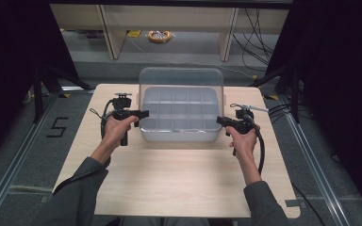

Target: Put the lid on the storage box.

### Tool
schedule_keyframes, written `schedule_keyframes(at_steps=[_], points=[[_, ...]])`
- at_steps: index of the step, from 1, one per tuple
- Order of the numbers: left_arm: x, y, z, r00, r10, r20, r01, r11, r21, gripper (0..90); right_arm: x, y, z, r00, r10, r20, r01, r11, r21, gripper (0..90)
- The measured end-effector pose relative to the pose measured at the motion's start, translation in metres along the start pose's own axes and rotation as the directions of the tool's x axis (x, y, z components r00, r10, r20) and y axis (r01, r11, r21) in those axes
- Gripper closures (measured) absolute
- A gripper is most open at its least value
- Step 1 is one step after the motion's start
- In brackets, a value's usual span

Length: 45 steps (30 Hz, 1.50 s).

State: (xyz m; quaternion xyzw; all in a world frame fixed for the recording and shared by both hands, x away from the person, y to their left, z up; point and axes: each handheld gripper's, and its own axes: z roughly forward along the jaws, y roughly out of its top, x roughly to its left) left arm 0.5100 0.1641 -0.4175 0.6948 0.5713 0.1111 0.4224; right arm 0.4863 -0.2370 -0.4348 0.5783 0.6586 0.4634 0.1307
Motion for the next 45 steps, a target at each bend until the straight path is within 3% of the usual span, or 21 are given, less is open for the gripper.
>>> schedule_keyframes(at_steps=[6, 7, 9, 10, 11, 12, 13, 16, 17, 18, 19, 20, 21, 27, 29, 31, 33, 36, 39, 43, 45], points=[[0.000, 0.000, 0.004, 1.0000, -0.005, -0.007, 0.005, 1.0000, 0.005, 53.6, 0.003, 0.000, 0.005, 0.9993, -0.015, 0.033, 0.015, 0.9999, 0.004, 61.2], [0.000, 0.000, 0.004, 1.0000, -0.005, -0.007, 0.005, 1.0000, 0.005, 53.3, 0.006, 0.000, 0.005, 0.9994, 0.011, 0.031, -0.012, 0.9998, 0.016, 60.4], [0.000, 0.000, 0.006, 0.9998, -0.012, -0.014, 0.012, 0.9999, 0.008, 52.6, 0.007, 0.000, 0.006, 0.9990, 0.008, 0.043, -0.009, 0.9998, 0.016, 59.7], [0.000, -0.001, 0.008, 0.9997, -0.014, -0.020, 0.014, 0.9999, 0.003, 52.3, 0.010, 0.000, 0.006, 0.9983, 0.041, 0.041, -0.042, 0.9989, 0.022, 59.0], [0.000, -0.001, 0.008, 0.9997, -0.013, -0.021, 0.013, 0.9999, 0.003, 52.1, 0.006, 0.000, 0.009, 0.9983, -0.015, 0.056, 0.014, 0.9998, 0.013, 58.6], [0.000, -0.001, 0.008, 0.9997, -0.013, -0.021, 0.013, 0.9999, 0.003, 52.0, 0.006, 0.000, 0.009, 0.9983, -0.015, 0.056, 0.014, 0.9998, 0.013, 58.6], [-0.001, -0.002, 0.009, 0.9996, -0.012, -0.025, 0.012, 0.9999, 0.003, 52.0, 0.009, 0.000, 0.009, 0.9979, 0.028, 0.059, -0.029, 0.9994, 0.020, 58.1], [-0.001, -0.002, 0.009, 0.9994, -0.015, -0.033, 0.015, 0.9999, 0.004, 51.6, 0.010, 0.000, 0.011, 0.9979, 0.013, 0.064, -0.014, 0.9998, 0.014, 56.7], [-0.001, -0.002, 0.010, 0.9993, -0.012, -0.036, 0.012, 0.9999, 0.009, 51.4, 0.006, 0.001, 0.012, 0.9985, -0.023, 0.050, 0.023, 0.9997, 0.007, 56.3], [-0.001, -0.002, 0.011, 0.9991, -0.003, -0.043, 0.003, 1.0000, 0.008, 51.0, 0.011, 0.000, 0.013, 0.9970, 0.032, 0.070, -0.034, 0.9991, 0.026, 55.4], [-0.001, -0.002, 0.012, 0.9989, -0.012, -0.046, 0.012, 0.9999, 0.008, 50.9, 0.011, 0.000, 0.013, 0.9974, 0.036, 0.063, -0.038, 0.9988, 0.030, 55.2], [-0.001, -0.002, 0.012, 0.9989, -0.008, -0.047, 0.009, 0.9999, 0.014, 50.8, 0.011, 0.000, 0.014, 0.9971, 0.031, 0.070, -0.033, 0.9992, 0.024, 54.8], [-0.001, -0.003, 0.013, 0.9985, -0.018, -0.052, 0.018, 0.9998, 0.001, 50.7, 0.007, 0.000, 0.016, 0.9968, -0.015, 0.078, 0.014, 0.9997, 0.019, 54.3], [0.001, -0.003, 0.015, 0.9982, -0.020, -0.056, 0.021, 0.9997, 0.013, 50.2, 0.008, 0.001, 0.017, 0.9977, -0.015, 0.067, 0.013, 0.9995, 0.027, 53.1], [0.001, -0.004, 0.015, 0.9979, -0.020, -0.061, 0.021, 0.9997, 0.014, 50.1, 0.009, 0.001, 0.018, 0.9962, -0.022, 0.084, 0.020, 0.9993, 0.033, 52.9], [0.002, -0.004, 0.015, 0.9978, -0.025, -0.062, 0.026, 0.9996, 0.013, 50.0, 0.010, 0.002, 0.019, 0.9980, -0.022, 0.060, 0.020, 0.9994, 0.029, 52.9], [0.002, -0.004, 0.016, 0.9976, -0.032, -0.062, 0.033, 0.9994, 0.013, 49.9, 0.010, 0.002, 0.020, 0.9957, -0.026, 0.089, 0.023, 0.9993, 0.029, 52.3], [0.003, -0.005, 0.017, 0.9975, -0.035, -0.061, 0.036, 0.9993, 0.014, 49.8, 0.010, 0.002, 0.020, 0.9956, -0.027, 0.090, 0.024, 0.9992, 0.031, 52.1], [0.004, -0.006, 0.018, 0.9972, -0.043, -0.061, 0.044, 0.9989, 0.014, 49.5, 0.013, 0.003, 0.020, 0.9963, 0.004, 0.086, -0.008, 0.9991, 0.042, 51.4], [0.004, -0.007, 0.019, 0.9971, -0.045, -0.061, 0.046, 0.9989, 0.013, 49.3, 0.012, 0.004, 0.023, 0.9939, -0.051, 0.098, 0.048, 0.9982, 0.036, 49.8], [0.004, -0.007, 0.019, 0.9970, -0.045, -0.063, 0.046, 0.9989, 0.013, 49.3, 0.014, 0.004, 0.022, 0.9954, -0.035, 0.090, 0.031, 0.9985, 0.046, 49.2]])
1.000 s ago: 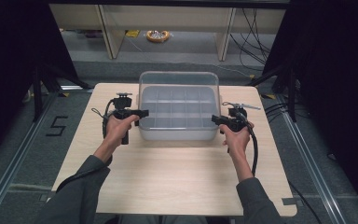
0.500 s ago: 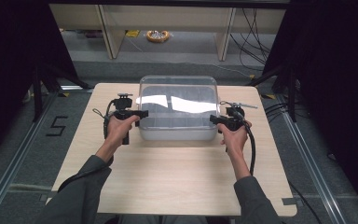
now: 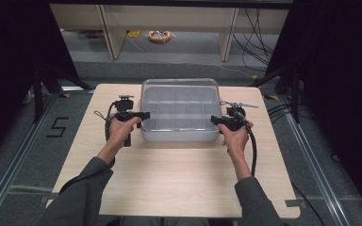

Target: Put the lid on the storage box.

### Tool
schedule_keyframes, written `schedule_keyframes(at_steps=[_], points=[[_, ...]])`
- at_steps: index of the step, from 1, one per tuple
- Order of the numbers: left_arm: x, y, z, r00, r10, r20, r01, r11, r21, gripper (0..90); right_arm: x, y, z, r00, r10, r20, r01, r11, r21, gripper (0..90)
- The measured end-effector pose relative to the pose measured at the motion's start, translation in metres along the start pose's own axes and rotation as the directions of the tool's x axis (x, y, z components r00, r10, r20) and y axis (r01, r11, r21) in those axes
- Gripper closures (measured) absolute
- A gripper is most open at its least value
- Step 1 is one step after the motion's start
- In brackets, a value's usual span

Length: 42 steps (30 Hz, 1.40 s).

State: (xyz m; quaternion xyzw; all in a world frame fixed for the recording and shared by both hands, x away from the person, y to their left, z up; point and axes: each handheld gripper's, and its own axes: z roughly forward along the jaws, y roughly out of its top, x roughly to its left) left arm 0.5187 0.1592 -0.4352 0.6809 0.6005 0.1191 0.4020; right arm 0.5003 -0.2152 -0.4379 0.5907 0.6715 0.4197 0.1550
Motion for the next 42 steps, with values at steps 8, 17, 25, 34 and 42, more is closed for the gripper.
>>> schedule_keyframes(at_steps=[8, 17, 25, 34, 42], points=[[0.000, -0.001, 0.000, 1.0000, -0.006, 0.000, 0.006, 0.9999, -0.009, 49.2, 0.005, 0.003, 0.002, 0.9993, -0.006, 0.038, 0.005, 0.9995, 0.030, 46.5], [0.000, -0.002, 0.000, 1.0000, -0.007, -0.007, 0.007, 0.9998, -0.016, 48.9, 0.012, 0.005, 0.001, 0.9986, 0.021, 0.049, -0.024, 0.9979, 0.061, 44.6], [-0.005, -0.005, 0.006, 0.9972, 0.044, -0.060, -0.044, 0.9989, -0.012, 50.5, 0.014, 0.009, 0.002, 0.9982, 0.033, 0.050, -0.038, 0.9944, 0.099, 40.1], [-0.004, -0.005, 0.004, 0.9953, 0.074, -0.063, -0.074, 0.9972, 0.001, 51.0, 0.011, 0.011, 0.001, 0.9987, 0.039, 0.034, -0.042, 0.9932, 0.108, 40.7], [-0.005, -0.005, 0.005, 0.9951, 0.071, -0.069, -0.072, 0.9974, -0.009, 51.1, 0.001, 0.012, -0.001, 1.0000, 0.007, 0.004, -0.008, 0.9948, 0.102, 45.4]])
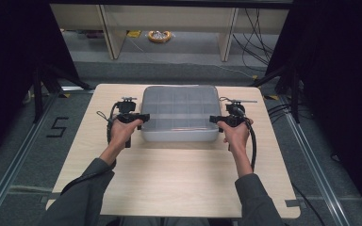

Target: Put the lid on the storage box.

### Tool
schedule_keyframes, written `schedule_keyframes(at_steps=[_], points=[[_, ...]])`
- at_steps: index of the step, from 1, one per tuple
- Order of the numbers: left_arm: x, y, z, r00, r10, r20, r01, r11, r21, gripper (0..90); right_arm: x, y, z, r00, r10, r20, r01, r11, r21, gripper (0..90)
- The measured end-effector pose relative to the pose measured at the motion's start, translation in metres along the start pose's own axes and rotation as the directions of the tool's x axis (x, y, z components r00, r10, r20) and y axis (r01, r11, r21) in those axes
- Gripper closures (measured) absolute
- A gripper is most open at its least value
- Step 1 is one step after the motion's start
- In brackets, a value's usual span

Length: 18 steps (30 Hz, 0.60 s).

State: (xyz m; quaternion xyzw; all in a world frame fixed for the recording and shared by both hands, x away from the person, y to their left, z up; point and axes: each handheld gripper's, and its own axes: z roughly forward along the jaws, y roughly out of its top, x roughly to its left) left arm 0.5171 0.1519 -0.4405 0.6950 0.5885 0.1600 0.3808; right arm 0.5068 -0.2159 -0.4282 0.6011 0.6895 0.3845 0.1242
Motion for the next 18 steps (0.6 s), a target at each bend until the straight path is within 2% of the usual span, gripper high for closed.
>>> schedule_keyframes(at_steps=[1, 2, 4, 5, 6, 7, 8, 9, 10, 12, 14, 15, 16, 18], points=[[0.000, 0.000, 0.000, 1.0000, 0.002, 0.000, -0.002, 1.0000, 0.003, 51.1, 0.001, 0.000, -0.001, 0.9995, 0.028, -0.013, -0.028, 0.9996, 0.007, 46.1], [0.000, 0.000, 0.000, 1.0000, 0.001, -0.001, -0.001, 1.0000, 0.005, 51.1, 0.002, -0.001, -0.003, 0.9982, 0.060, -0.005, -0.060, 0.9978, 0.029, 46.5], [0.002, 0.001, -0.001, 0.9998, 0.020, 0.003, -0.020, 0.9996, 0.020, 51.1, 0.002, -0.001, -0.005, 0.9941, 0.101, -0.038, -0.099, 0.9942, 0.040, 46.8], [0.002, 0.001, -0.001, 0.9998, 0.020, 0.003, -0.020, 0.9996, 0.020, 51.1, 0.002, -0.001, -0.005, 0.9941, 0.101, -0.038, -0.099, 0.9942, 0.040, 46.8], [0.002, 0.000, -0.001, 0.9998, 0.018, 0.000, -0.018, 0.9997, 0.017, 51.2, -0.001, -0.001, -0.006, 0.9909, 0.122, -0.057, -0.121, 0.9922, 0.030, 46.3], [0.002, 0.000, -0.001, 0.9998, 0.017, 0.002, -0.017, 0.9997, 0.020, 52.0, -0.005, -0.001, -0.007, 0.9922, 0.110, -0.058, -0.110, 0.9939, 0.008, 46.7], [0.002, 0.000, -0.001, 0.9998, 0.017, 0.002, -0.017, 0.9997, 0.020, 51.9, -0.005, -0.001, -0.007, 0.9922, 0.110, -0.058, -0.110, 0.9939, 0.008, 46.7], [0.001, 0.000, 0.000, 1.0000, 0.004, 0.003, -0.004, 0.9999, 0.014, 51.9, -0.010, -0.001, -0.009, 0.9925, 0.101, -0.069, -0.102, 0.9947, -0.013, 48.3], [0.001, 0.001, 0.001, 1.0000, 0.003, 0.003, -0.003, 0.9999, 0.012, 51.8, -0.015, -0.001, -0.011, 0.9881, 0.106, -0.112, -0.108, 0.9941, -0.013, 49.1], [0.002, 0.001, 0.000, 0.9999, 0.013, 0.002, -0.013, 0.9997, 0.021, 51.8, -0.015, -0.003, -0.012, 0.9834, 0.133, -0.124, -0.134, 0.9910, -0.002, 49.9], [0.001, 0.000, 0.000, 1.0000, 0.005, 0.004, -0.005, 0.9999, 0.015, 51.8, -0.017, -0.004, -0.012, 0.9861, 0.122, -0.113, -0.124, 0.9922, -0.012, 49.9], [0.001, 0.000, 0.000, 1.0000, -0.001, 0.005, 0.001, 0.9999, 0.011, 51.8, -0.012, -0.004, -0.014, 0.9796, 0.173, -0.102, -0.172, 0.9849, 0.018, 49.9], [0.001, 0.000, 0.001, 1.0000, -0.005, 0.005, 0.005, 1.0000, 0.008, 51.9, -0.011, -0.004, -0.014, 0.9822, 0.165, -0.090, -0.164, 0.9863, 0.015, 49.9], [0.001, 0.000, 0.001, 1.0000, -0.006, 0.005, 0.006, 1.0000, 0.007, 51.8, -0.014, -0.005, -0.015, 0.9921, 0.096, -0.080, -0.096, 0.9954, 0.006, 49.9]])
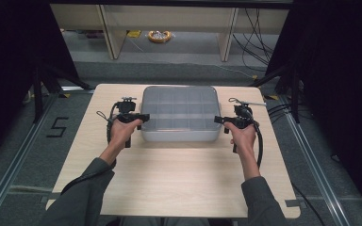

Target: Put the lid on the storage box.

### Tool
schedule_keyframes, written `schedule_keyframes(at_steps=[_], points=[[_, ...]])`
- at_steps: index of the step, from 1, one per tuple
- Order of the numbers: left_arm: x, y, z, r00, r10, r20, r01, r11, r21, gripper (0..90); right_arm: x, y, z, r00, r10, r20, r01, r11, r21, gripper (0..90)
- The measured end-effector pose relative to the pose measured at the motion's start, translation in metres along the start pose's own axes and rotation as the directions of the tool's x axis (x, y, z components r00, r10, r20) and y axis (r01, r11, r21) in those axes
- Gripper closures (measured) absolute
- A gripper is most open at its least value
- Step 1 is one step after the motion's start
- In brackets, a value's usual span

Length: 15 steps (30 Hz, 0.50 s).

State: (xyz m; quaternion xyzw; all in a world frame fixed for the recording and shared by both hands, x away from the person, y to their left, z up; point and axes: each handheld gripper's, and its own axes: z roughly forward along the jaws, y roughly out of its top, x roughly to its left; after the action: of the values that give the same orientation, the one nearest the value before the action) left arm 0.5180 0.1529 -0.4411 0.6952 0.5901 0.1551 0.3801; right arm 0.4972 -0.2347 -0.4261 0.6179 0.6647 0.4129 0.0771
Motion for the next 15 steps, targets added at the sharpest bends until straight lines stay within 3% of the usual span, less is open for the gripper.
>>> schedule_keyframes(at_steps=[1, 2, 3, 4, 5, 6, 8, 9, 11, 12, 14, 15], points=[[0.000, 0.000, 0.000, 1.0000, 0.001, 0.001, -0.001, 1.0000, 0.000, 51.9, 0.004, -0.001, 0.000, 0.9986, 0.052, -0.011, -0.052, 0.9986, 0.012, 49.8], [0.000, 0.000, 0.000, 1.0000, -0.001, 0.003, 0.001, 1.0000, 0.000, 51.8, 0.003, 0.000, 0.000, 0.9997, 0.024, -0.009, -0.024, 0.9997, -0.003, 49.6], [0.000, 0.000, 0.000, 1.0000, -0.001, 0.003, 0.001, 1.0000, 0.000, 51.8, 0.003, 0.000, 0.000, 0.9997, 0.024, -0.009, -0.024, 0.9997, -0.003, 49.6], [0.001, 0.000, -0.001, 0.9999, -0.008, 0.011, 0.008, 0.9999, 0.007, 51.4, 0.006, -0.001, -0.002, 0.9985, 0.051, 0.020, -0.052, 0.9987, 0.004, 48.2], [0.001, 0.000, -0.001, 0.9998, -0.015, 0.012, 0.015, 0.9999, 0.006, 50.1, 0.005, -0.001, -0.001, 0.9997, 0.017, 0.020, -0.017, 0.9998, -0.010, 47.7], [0.003, 0.000, -0.003, 0.9999, -0.007, 0.013, 0.006, 0.9998, 0.017, 48.0, -0.001, 0.000, -0.001, 0.9980, -0.059, 0.024, 0.060, 0.9978, -0.028, 47.5], [0.003, 0.000, -0.005, 0.9996, -0.023, 0.018, 0.023, 0.9997, -0.012, 47.1, -0.001, -0.001, -0.003, 0.9980, -0.059, 0.023, 0.060, 0.9977, -0.031, 46.7], [0.003, 0.001, -0.006, 0.9991, -0.038, 0.021, 0.038, 0.9990, -0.025, 47.1, 0.001, -0.002, -0.004, 0.9991, -0.036, 0.021, 0.037, 0.9988, -0.033, 46.4], [0.005, 0.002, -0.009, 0.9994, -0.029, 0.021, 0.029, 0.9995, -0.013, 47.0, -0.001, -0.002, -0.005, 0.9980, -0.062, 0.013, 0.063, 0.9971, -0.042, 46.1], [0.006, 0.003, -0.012, 0.9993, -0.027, 0.025, 0.027, 0.9995, -0.017, 47.0, 0.005, -0.004, -0.007, 0.9997, 0.016, 0.020, -0.016, 0.9996, -0.021, 45.7], [0.007, 0.005, -0.018, 0.9991, -0.018, 0.037, 0.018, 0.9998, -0.013, 47.0, -0.002, -0.004, -0.010, 0.9975, -0.070, 0.016, 0.070, 0.9960, -0.055, 45.6], [0.007, 0.005, -0.018, 0.9991, -0.018, 0.037, 0.018, 0.9998, -0.013, 47.0, -0.001, -0.004, -0.011, 0.9978, -0.065, 0.015, 0.065, 0.9963, -0.056, 45.3]])
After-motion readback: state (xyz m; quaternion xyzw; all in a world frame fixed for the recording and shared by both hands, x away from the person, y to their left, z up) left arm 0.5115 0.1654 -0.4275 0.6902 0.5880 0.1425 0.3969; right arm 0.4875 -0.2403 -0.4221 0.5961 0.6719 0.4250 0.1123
